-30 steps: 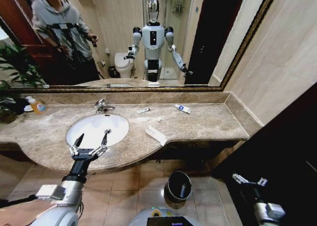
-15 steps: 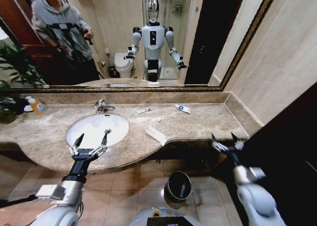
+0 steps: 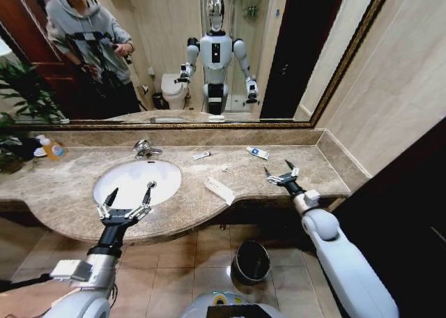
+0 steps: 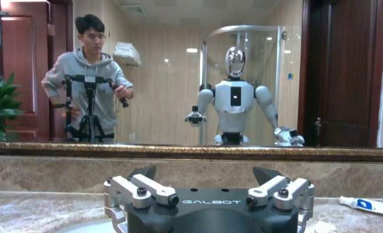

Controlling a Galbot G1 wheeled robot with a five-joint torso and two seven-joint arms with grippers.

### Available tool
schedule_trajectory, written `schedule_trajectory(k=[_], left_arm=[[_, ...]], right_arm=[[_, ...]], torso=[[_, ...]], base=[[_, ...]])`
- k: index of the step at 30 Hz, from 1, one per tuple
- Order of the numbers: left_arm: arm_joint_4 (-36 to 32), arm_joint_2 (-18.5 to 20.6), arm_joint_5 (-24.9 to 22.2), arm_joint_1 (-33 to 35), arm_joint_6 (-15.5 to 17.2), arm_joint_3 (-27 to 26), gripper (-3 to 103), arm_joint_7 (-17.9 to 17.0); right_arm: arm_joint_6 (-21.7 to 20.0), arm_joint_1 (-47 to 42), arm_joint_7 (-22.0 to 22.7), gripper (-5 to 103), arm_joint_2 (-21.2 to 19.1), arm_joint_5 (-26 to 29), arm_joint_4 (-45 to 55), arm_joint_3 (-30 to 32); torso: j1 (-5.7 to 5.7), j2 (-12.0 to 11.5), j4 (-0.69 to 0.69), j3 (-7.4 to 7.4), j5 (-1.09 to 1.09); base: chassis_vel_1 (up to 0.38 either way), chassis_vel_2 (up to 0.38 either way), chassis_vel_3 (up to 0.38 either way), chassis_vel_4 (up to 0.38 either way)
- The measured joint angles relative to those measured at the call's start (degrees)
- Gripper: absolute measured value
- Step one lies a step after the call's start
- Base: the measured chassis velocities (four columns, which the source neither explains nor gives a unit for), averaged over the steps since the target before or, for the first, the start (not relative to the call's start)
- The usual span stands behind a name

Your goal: Pick up the trash from the sink and place it in the trash bin.

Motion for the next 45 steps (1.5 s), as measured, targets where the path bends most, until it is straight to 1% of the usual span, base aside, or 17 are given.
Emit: schedule_trajectory(k=[2,3,5,6,9,10,12,19,22,27,30,36,38,40,41,43,45], left_arm=[[0.00,-0.01,0.00,0.00,0.00,0.00,100,0.00],[0.00,-0.01,0.00,0.00,0.00,0.00,100,0.00],[0.00,0.00,0.00,0.00,0.00,0.00,100,0.00],[0.00,0.00,0.00,0.00,0.00,0.00,100,0.00],[0.00,-0.01,0.00,0.00,0.00,0.00,100,-0.01],[0.00,-0.01,0.00,0.00,0.00,0.00,100,-0.01],[0.00,-0.01,0.00,0.00,0.00,0.00,100,0.00],[0.00,0.00,0.00,0.00,0.00,0.00,100,0.00],[0.00,0.00,0.00,0.00,0.00,0.00,100,-0.01],[0.00,-0.01,0.00,0.00,0.00,0.00,100,-0.01],[0.00,-0.01,0.00,0.00,0.00,0.00,100,0.00],[0.00,0.00,0.00,0.00,0.00,0.00,100,-0.01],[0.00,0.00,0.00,0.00,0.00,0.00,100,-0.01],[0.00,0.00,0.00,0.00,0.00,0.00,100,-0.01],[0.00,0.00,0.00,0.00,0.00,0.00,100,-0.01],[0.00,0.00,0.00,0.00,0.00,0.00,100,-0.01],[0.00,-0.01,0.00,0.00,0.00,0.00,100,-0.01]], right_arm=[[0.01,3.57,0.25,100,0.39,-3.48,-4.11,-2.17],[0.01,3.57,0.25,100,0.39,-3.48,-4.11,-2.17],[0.10,6.30,0.24,100,0.23,-7.73,-7.81,-4.01],[0.10,6.30,0.24,100,0.23,-7.73,-7.81,-4.01],[0.87,10.22,0.64,100,-0.06,-14.17,-12.01,-5.90],[0.87,10.22,0.64,100,-0.06,-14.17,-12.01,-5.90],[1.01,13.01,1.03,100,0.15,-16.92,-13.99,-7.03],[0.21,18.76,1.24,100,-0.01,-20.10,-16.87,-9.53],[0.12,20.43,0.33,100,-0.69,-21.55,-18.08,-10.34],[0.04,24.98,-4.06,100,-4.67,-21.58,-20.74,-14.61],[0.48,26.84,-5.07,100,-5.31,-22.41,-22.41,-16.00],[1.70,27.62,-5.14,100,-4.82,-25.09,-24.24,-16.16],[2.51,27.56,-4.55,100,-4.06,-27.01,-25.05,-15.57],[4.86,27.65,-2.45,100,-2.81,-31.67,-26.82,-14.28],[4.86,27.65,-2.45,100,-2.81,-31.67,-26.82,-14.28],[5.65,27.94,-1.60,100,-2.41,-34.42,-27.42,-13.54],[5.66,28.15,-1.42,100,-2.42,-35.05,-27.56,-13.47]], torso=[[0.00,0.00,0.01,0.00,0.00],[0.00,0.00,0.01,0.00,0.00],[0.00,0.00,0.00,0.00,-0.02],[0.00,0.00,0.00,0.00,-0.02],[-0.01,0.00,-0.01,-0.01,-0.02],[-0.01,0.00,-0.01,-0.01,-0.02],[-0.01,0.00,-0.01,-0.01,-0.03],[-0.01,0.01,0.01,-0.01,-0.03],[-0.01,0.01,0.01,-0.01,-0.02],[-0.01,0.01,-0.01,-0.01,-0.03],[-0.01,0.01,0.00,-0.01,-0.02],[-0.01,0.01,0.00,-0.01,-0.02],[-0.01,0.01,0.00,-0.01,-0.02],[-0.01,0.01,0.00,-0.01,0.00],[-0.01,0.01,0.00,-0.01,0.00],[-0.01,0.01,0.00,-0.01,-0.02],[-0.01,0.01,0.00,-0.01,-0.04]], base=[[0.000,0.000,0.000,0.000],[0.000,0.000,0.000,0.000],[0.000,0.000,0.000,0.000],[0.000,0.000,0.000,0.000],[0.000,0.000,0.000,0.000],[0.000,0.000,0.000,0.000],[0.000,0.000,0.000,0.000],[0.000,0.000,0.000,0.000],[0.000,0.000,0.000,0.000],[0.000,0.000,0.000,0.000],[0.000,0.000,0.000,0.000],[0.000,0.000,0.000,0.000],[0.000,0.000,0.000,0.000],[0.000,0.000,0.000,0.000],[0.000,0.000,0.000,0.000],[0.000,0.000,0.000,0.000],[0.000,0.000,0.000,0.000]])
